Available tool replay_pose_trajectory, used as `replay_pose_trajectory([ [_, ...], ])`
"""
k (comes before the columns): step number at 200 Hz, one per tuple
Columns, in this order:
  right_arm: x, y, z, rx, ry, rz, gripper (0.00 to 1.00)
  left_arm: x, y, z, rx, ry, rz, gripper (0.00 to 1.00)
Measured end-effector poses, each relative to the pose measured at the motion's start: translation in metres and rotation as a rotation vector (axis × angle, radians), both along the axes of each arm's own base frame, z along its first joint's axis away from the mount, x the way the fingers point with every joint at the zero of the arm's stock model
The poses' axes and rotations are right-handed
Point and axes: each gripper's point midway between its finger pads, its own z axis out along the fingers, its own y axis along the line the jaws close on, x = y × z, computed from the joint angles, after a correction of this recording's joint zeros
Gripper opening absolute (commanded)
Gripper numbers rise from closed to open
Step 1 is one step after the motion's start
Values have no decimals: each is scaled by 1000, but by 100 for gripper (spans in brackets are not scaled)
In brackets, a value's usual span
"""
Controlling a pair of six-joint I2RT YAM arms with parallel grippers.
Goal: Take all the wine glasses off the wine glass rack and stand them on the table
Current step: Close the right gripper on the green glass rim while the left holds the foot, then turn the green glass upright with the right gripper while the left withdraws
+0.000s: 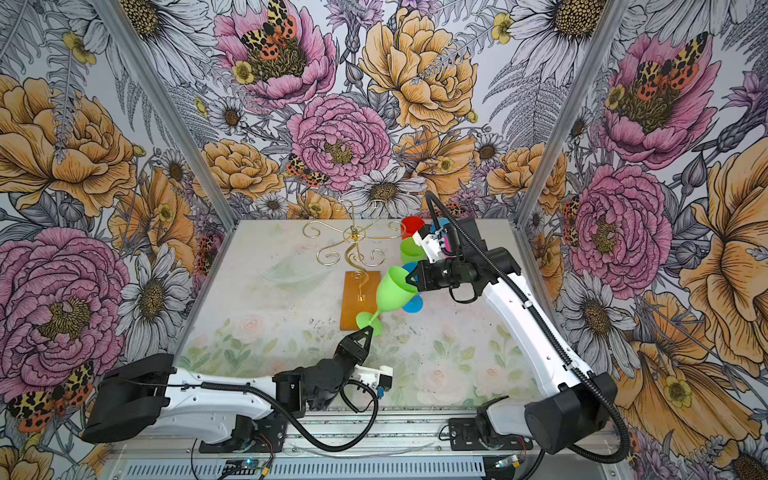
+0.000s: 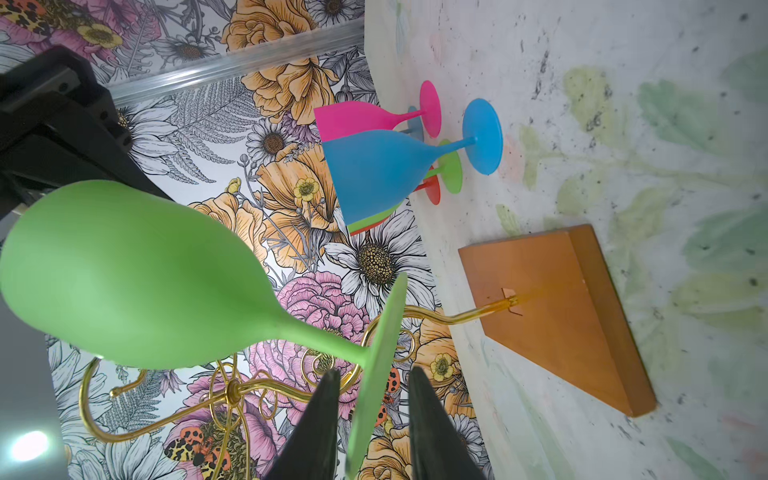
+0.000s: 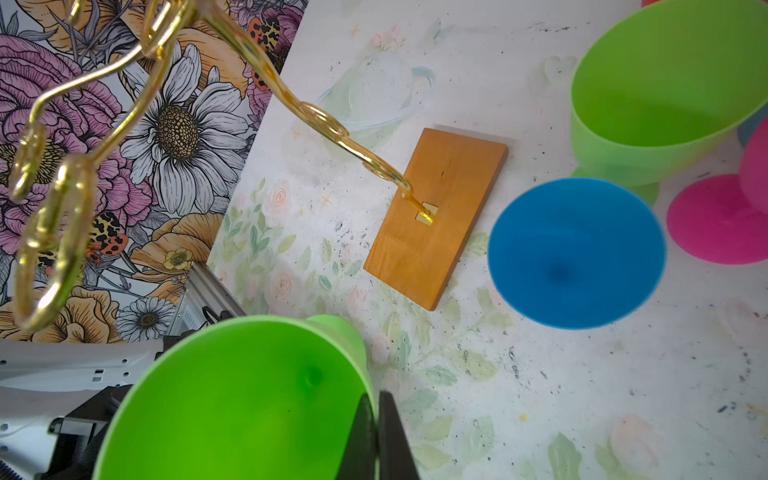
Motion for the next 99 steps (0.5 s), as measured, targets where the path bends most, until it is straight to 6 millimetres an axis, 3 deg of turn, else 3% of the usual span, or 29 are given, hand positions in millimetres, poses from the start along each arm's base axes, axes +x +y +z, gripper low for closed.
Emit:
replay_pose_trajectory([
  [69,1,-2,-2,-36,-23,-4,0,-20,10,4,-195,184,9,66],
  [99,-8,5,-9,-114,-50,30,0,-19,16,30,-424,312,60,73],
])
